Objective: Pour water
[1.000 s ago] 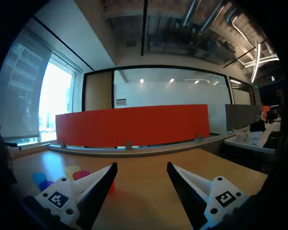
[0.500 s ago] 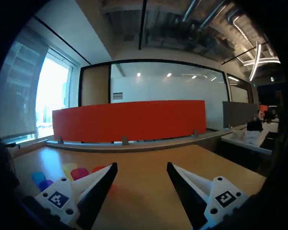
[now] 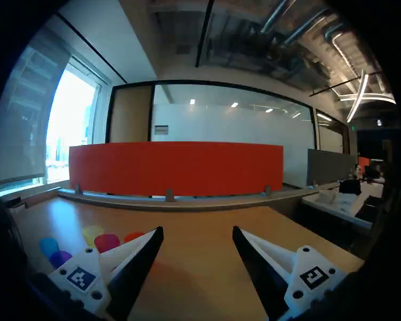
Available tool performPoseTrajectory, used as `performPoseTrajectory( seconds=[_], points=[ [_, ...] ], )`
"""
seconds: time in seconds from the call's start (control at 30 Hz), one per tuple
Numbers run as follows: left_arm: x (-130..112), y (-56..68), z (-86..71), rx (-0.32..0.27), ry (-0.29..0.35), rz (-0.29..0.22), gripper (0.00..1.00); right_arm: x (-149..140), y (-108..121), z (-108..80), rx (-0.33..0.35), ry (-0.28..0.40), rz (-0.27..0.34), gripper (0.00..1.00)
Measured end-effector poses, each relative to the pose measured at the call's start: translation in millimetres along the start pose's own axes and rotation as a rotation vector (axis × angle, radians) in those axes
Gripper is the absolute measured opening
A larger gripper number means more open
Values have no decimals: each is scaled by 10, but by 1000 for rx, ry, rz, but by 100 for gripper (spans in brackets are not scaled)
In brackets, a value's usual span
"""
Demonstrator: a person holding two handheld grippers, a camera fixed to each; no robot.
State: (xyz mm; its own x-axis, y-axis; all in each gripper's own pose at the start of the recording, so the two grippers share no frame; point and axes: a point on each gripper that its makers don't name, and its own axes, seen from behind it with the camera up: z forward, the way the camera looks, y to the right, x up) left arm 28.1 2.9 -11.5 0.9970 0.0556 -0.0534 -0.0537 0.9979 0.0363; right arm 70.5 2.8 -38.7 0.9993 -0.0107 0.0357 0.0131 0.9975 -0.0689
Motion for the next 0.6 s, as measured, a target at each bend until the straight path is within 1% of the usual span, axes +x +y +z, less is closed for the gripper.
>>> performPoseTrajectory(
  seconds=[0.1,0.3,0.6],
  points=[
    [-56,-18,14,3,-5,-5,89,1,-29,4,6,2,-6,100],
    [-80,-56,27,0,-1,-29,89,19,-29,16,1,0,-8,100],
    [-174,-57,51,-5,-15,-29,89,32,-26,-11,0,2,-2,100]
  ],
)
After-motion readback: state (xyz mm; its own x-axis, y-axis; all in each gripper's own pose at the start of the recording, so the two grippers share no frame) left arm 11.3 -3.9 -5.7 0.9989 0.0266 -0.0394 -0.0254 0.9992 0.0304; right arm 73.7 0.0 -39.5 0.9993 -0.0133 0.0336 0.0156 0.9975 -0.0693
